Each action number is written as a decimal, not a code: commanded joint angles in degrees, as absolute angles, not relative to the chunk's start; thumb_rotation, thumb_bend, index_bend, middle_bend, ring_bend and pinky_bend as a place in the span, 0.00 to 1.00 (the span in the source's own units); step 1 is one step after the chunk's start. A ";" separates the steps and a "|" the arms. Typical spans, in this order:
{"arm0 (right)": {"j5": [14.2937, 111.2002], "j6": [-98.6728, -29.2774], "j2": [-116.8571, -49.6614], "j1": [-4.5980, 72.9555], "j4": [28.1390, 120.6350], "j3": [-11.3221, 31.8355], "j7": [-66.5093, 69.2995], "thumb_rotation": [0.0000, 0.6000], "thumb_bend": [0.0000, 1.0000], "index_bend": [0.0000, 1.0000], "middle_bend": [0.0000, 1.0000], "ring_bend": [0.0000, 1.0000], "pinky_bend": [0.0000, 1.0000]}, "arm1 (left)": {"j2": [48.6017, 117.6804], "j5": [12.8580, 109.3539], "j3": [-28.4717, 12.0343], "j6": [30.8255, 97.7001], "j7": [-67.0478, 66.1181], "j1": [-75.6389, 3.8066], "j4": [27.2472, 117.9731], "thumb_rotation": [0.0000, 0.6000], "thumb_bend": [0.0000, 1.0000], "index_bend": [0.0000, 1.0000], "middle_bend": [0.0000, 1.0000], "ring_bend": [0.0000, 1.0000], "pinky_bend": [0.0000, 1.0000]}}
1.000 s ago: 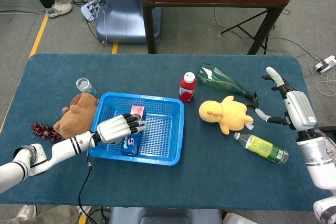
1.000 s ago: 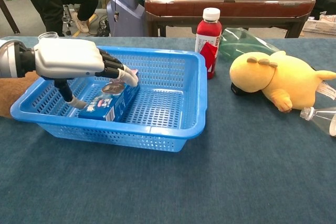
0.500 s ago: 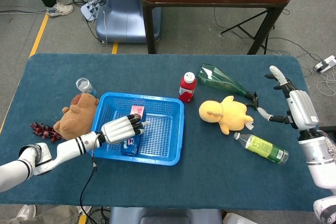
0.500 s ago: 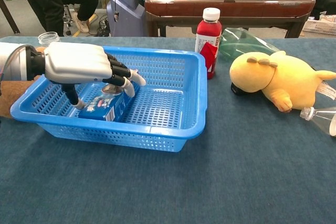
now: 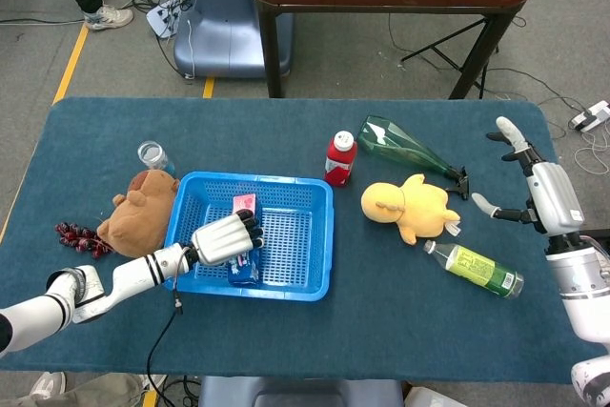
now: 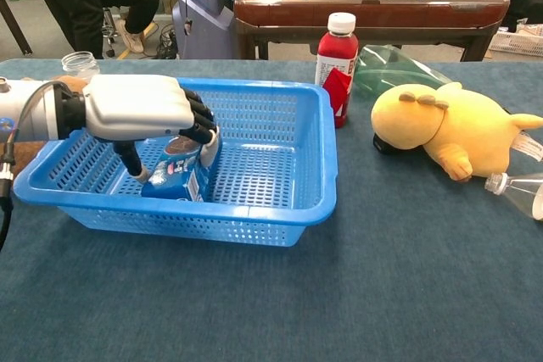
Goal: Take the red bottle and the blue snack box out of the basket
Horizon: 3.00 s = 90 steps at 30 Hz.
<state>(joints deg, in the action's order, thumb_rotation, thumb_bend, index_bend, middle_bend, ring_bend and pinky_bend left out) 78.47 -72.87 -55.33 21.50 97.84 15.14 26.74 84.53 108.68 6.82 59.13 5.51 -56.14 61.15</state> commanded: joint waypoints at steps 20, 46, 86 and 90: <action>78.96 -72.92 -56.51 21.69 96.41 15.48 28.68 1.00 0.19 0.01 0.19 0.13 0.27 | 77.01 100.85 0.21 73.91 13.31 -50.18 69.53 1.00 0.24 0.66 0.59 0.45 0.26; 80.19 -73.95 -56.58 20.79 95.82 14.94 30.76 1.00 0.19 0.01 0.19 0.13 0.28 | 74.63 82.31 -5.76 70.20 -0.69 -38.91 59.29 1.00 0.24 0.65 0.60 0.44 0.26; 80.88 -74.94 -55.69 19.33 95.06 14.22 32.84 1.00 0.19 0.01 0.19 0.13 0.28 | 86.37 49.26 -15.96 44.51 -35.66 -46.07 45.20 1.00 0.24 0.38 0.38 0.30 0.26; 80.95 -74.95 -55.62 19.31 95.07 14.21 32.94 1.00 0.19 0.01 0.19 0.13 0.28 | 85.31 45.76 -15.94 43.85 -39.29 -45.98 47.46 1.00 0.24 0.31 0.32 0.26 0.26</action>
<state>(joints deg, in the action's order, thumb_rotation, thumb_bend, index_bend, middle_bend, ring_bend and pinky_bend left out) 80.95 -74.95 -55.63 19.31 95.07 14.21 32.93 85.96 47.48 -15.82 44.41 -37.60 -46.01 46.16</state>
